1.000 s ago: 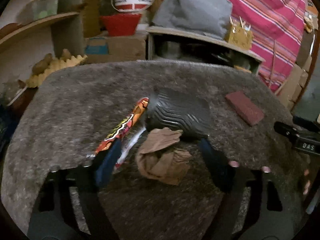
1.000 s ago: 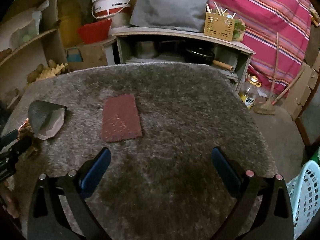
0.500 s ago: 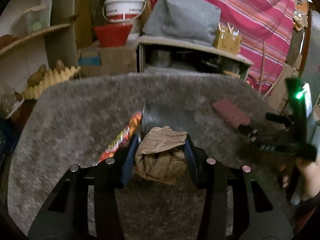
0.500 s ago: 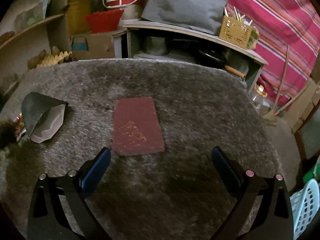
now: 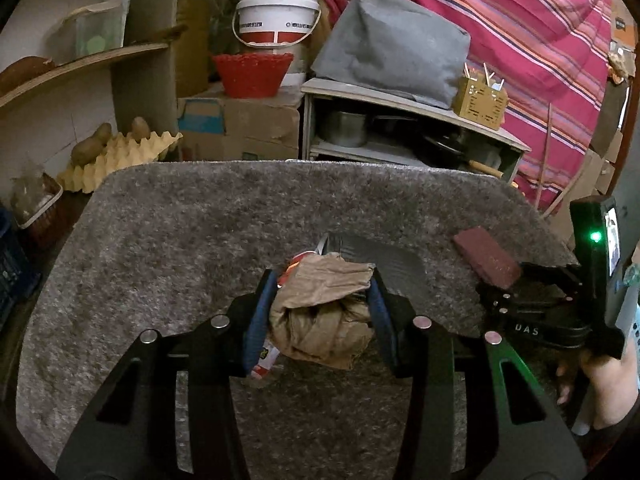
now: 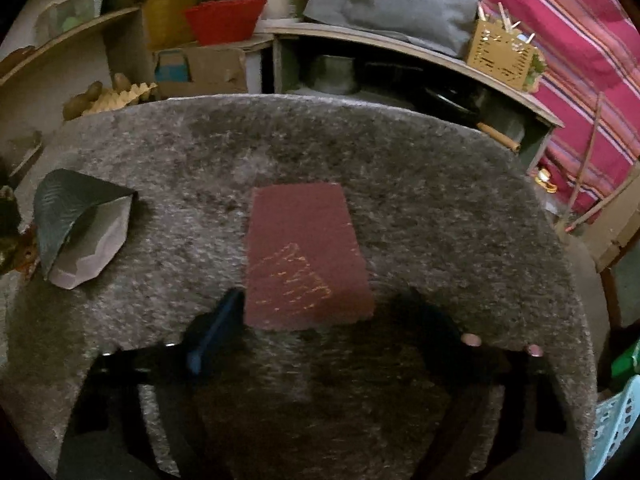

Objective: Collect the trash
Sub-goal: 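Grasp the brown paper with the left tool while the right grasps the last dark red pad, then carry the brown paper and dark red pad over the basket and open both tools, then move both open tools back over the table toward the orange wrapper and black cup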

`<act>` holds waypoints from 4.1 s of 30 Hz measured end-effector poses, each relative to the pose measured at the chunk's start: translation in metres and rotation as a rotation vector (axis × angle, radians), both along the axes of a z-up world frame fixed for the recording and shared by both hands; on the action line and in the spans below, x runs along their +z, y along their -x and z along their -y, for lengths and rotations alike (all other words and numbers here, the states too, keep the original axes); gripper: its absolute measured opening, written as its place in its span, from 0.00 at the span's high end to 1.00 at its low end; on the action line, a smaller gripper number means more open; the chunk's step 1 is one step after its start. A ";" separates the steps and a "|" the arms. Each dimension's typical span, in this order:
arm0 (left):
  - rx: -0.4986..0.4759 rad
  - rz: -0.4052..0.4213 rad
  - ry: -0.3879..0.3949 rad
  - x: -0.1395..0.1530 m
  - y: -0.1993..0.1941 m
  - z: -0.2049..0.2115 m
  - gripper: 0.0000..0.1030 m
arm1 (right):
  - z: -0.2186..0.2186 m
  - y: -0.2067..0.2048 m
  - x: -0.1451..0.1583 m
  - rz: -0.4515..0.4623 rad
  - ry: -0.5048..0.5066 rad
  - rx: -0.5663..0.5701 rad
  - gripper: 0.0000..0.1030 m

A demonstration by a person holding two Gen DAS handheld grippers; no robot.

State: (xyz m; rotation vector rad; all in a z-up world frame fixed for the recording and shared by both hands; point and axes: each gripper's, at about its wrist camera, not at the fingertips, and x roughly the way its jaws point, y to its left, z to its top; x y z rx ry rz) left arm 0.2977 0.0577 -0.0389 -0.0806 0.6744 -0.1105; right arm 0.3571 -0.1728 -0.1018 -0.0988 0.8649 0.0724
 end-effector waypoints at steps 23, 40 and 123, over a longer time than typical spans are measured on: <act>-0.004 0.046 -0.038 0.016 0.038 0.022 0.57 | 0.045 0.069 0.038 0.108 -0.049 -0.046 0.46; -0.083 0.100 -0.061 0.038 0.065 0.103 0.57 | 0.149 0.165 0.072 0.182 -0.051 -0.137 0.46; -0.069 0.134 -0.066 0.038 0.071 0.140 0.05 | 0.203 0.173 0.066 0.206 -0.084 -0.332 0.08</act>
